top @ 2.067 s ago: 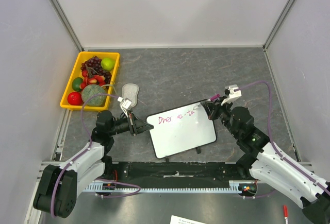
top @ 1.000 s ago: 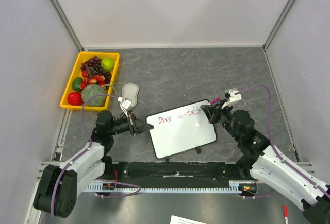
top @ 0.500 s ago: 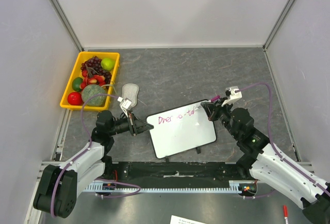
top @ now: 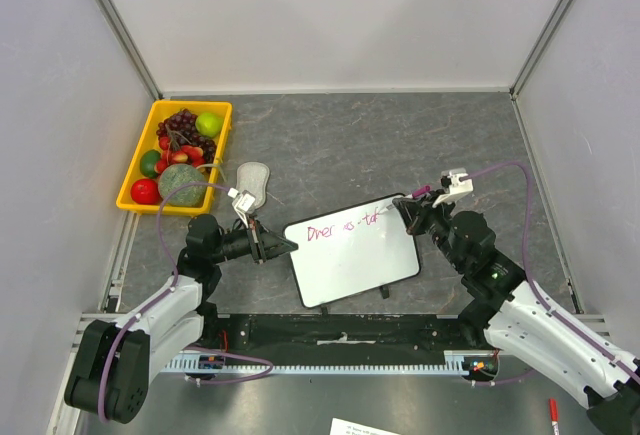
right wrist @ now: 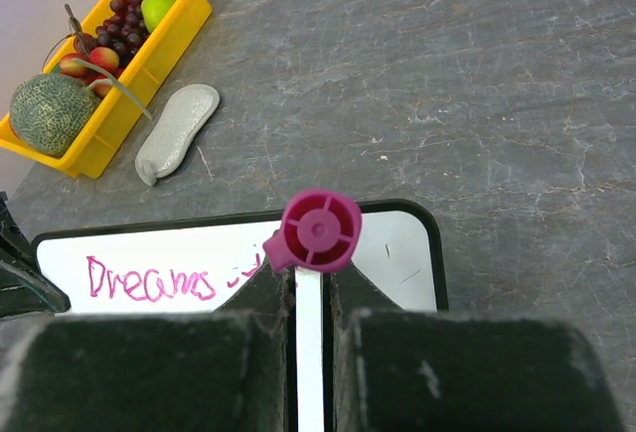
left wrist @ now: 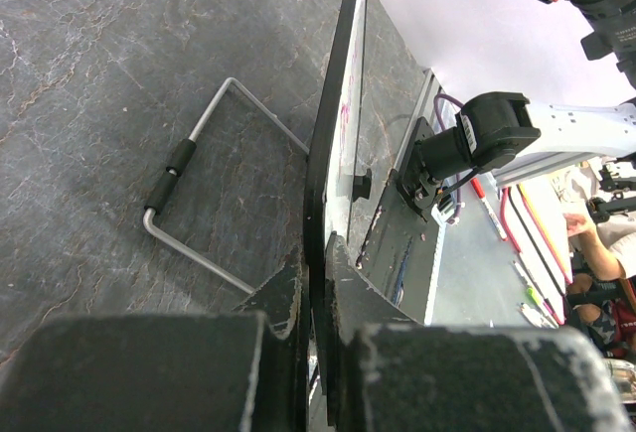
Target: Write a sentence on the whiteboard
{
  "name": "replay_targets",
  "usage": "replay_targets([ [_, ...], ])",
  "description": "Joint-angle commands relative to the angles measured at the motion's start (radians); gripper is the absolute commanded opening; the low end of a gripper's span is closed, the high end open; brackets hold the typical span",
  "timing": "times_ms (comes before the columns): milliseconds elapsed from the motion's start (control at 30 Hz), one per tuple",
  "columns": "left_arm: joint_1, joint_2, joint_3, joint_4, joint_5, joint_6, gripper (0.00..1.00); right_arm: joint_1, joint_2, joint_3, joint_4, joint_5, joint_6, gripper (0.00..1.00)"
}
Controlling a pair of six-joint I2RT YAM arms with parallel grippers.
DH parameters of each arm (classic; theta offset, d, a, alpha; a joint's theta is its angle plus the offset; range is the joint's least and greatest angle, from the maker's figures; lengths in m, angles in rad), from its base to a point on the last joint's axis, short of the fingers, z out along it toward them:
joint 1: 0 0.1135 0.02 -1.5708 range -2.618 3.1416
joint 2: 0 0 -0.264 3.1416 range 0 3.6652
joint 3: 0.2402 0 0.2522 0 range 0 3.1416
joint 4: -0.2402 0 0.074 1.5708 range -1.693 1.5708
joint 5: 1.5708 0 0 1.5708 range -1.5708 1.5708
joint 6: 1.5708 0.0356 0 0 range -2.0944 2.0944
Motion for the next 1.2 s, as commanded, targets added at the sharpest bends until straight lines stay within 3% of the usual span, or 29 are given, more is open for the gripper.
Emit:
replay_targets([
  [0,-0.002,-0.010,-0.001,0.021,-0.008,0.075,0.02,-0.004,0.003,-0.002,-0.006,-0.023,0.000,0.00],
  [267,-0.002,-0.012,-0.001,0.020,-0.006,0.077,0.02,-0.004,0.019,-0.008,0.017,-0.060,0.014,0.00],
  [1167,-0.002,-0.016,-0.002,0.017,-0.011,0.077,0.02,-0.004,-0.035,0.018,-0.084,0.031,-0.026,0.00],
])
